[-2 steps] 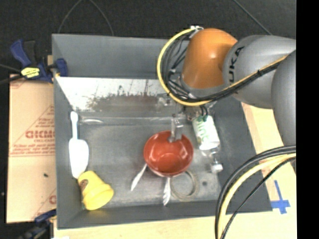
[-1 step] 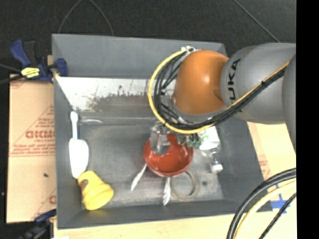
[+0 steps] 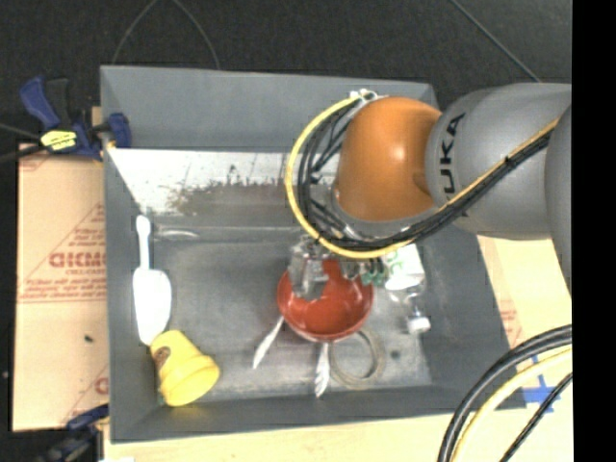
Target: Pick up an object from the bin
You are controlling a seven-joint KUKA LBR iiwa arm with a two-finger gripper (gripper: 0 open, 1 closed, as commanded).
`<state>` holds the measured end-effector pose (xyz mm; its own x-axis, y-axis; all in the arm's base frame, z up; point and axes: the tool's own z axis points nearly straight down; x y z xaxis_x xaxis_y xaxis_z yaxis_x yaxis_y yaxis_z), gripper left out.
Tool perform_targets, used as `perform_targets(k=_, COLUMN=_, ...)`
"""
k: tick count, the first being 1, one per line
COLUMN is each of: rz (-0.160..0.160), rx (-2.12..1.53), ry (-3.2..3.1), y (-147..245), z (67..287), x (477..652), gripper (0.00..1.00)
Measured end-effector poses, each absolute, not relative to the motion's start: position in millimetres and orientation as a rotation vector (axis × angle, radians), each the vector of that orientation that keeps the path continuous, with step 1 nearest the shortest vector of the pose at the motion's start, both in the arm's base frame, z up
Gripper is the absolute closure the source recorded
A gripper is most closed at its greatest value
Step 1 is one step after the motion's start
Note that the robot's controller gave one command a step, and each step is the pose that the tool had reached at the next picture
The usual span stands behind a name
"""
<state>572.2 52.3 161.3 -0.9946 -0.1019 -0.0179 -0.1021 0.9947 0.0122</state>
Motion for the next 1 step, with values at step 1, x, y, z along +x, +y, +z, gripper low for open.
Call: perform_targets(k=1, rz=0.021, rx=-0.119, ry=3.121, y=30.6, z=153.3, x=572.8, gripper=1.00)
